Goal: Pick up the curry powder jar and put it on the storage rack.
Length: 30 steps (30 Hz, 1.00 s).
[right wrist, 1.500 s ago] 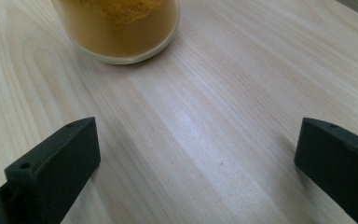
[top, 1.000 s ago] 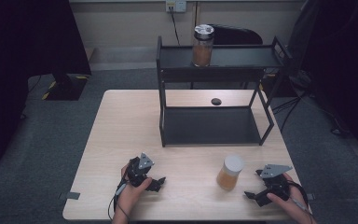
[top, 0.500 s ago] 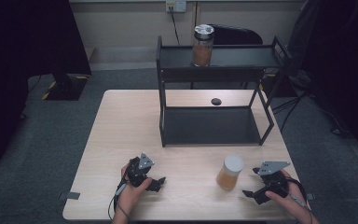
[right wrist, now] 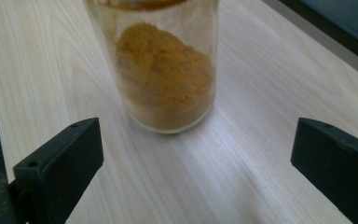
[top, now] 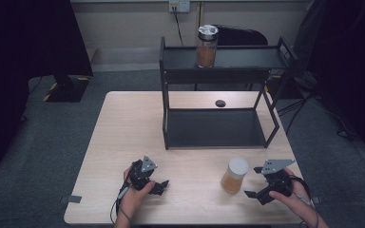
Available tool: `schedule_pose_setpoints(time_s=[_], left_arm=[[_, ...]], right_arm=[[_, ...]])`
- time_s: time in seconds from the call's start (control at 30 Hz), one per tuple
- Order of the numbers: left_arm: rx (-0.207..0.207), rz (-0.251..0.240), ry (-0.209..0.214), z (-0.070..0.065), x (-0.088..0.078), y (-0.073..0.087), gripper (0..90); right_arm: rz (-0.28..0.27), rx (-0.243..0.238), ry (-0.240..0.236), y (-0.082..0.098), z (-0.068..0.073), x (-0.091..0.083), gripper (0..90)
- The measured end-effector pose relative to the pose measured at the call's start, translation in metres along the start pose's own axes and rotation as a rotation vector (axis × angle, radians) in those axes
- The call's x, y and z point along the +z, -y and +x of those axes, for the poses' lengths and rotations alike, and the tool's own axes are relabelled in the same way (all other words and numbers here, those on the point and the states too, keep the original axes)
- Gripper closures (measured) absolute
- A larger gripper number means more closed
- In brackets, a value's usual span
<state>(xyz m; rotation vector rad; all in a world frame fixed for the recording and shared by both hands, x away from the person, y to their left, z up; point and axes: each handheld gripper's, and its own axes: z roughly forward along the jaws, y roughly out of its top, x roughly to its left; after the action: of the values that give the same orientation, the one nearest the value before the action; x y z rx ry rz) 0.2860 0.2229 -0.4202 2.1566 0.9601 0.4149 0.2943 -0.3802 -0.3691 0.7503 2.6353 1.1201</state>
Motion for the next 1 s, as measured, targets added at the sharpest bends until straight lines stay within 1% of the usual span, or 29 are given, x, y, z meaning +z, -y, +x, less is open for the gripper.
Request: schedule_pose_setpoints(time_s=[0.17,0.3,0.4,0.57,0.7,1.0], left_arm=[[0.0,0.0,0.0,0.0,0.0,0.0,0.0],[0.0,0.0,0.0,0.0,0.0,0.0,0.0],[0.0,0.0,0.0,0.0,0.0,0.0,0.0],[0.0,0.0,0.0,0.0,0.0,0.0,0.0],[0.0,0.0,0.0,0.0,0.0,0.0,0.0],[0.0,0.001,0.0,0.0,0.0,0.0,0.0]], right_arm=[[-0.027,0.004,-0.023,-0.004,-0.002,-0.002,1.5],[-0.033,-0.006,-0.02,-0.01,0.0,-0.002,1.4],[-0.044,-0.006,-0.028,-0.014,0.0,-0.001,1.4],[-0.054,-0.021,-0.035,-0.021,0.003,0.001,1.5],[-0.063,-0.015,-0.048,-0.026,0.003,0.002,1.4],[-0.085,-0.024,-0.04,-0.034,0.01,0.005,2.1]])
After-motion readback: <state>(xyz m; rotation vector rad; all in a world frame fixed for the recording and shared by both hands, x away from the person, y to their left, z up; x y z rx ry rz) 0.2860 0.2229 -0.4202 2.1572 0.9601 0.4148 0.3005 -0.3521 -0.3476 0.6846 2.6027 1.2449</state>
